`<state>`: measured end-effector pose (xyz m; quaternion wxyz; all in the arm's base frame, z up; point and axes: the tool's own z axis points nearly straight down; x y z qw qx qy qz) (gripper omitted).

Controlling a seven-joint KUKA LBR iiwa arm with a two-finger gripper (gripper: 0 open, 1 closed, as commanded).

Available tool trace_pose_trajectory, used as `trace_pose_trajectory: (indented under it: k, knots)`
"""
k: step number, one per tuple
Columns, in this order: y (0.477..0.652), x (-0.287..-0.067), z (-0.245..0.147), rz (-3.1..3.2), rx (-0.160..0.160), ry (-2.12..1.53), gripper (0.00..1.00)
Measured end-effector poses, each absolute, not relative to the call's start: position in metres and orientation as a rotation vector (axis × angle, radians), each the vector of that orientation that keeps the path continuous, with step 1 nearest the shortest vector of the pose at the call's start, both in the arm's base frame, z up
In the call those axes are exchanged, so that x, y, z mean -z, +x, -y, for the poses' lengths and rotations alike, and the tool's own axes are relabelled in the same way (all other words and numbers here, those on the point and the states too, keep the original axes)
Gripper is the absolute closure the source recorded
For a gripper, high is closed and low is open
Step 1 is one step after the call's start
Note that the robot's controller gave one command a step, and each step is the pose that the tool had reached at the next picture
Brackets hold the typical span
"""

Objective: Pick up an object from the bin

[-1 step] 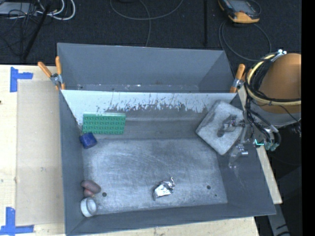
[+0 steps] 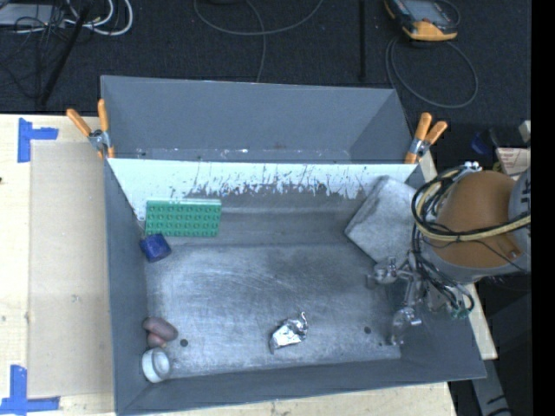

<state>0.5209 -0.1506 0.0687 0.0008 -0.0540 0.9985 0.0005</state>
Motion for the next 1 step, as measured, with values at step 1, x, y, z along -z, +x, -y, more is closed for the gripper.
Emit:
trace_pose_trajectory:
  k: [1]
  knots:
    - [0.5955, -0.0699, 0.1488, -3.073, -0.027, -0.69, 0.0]
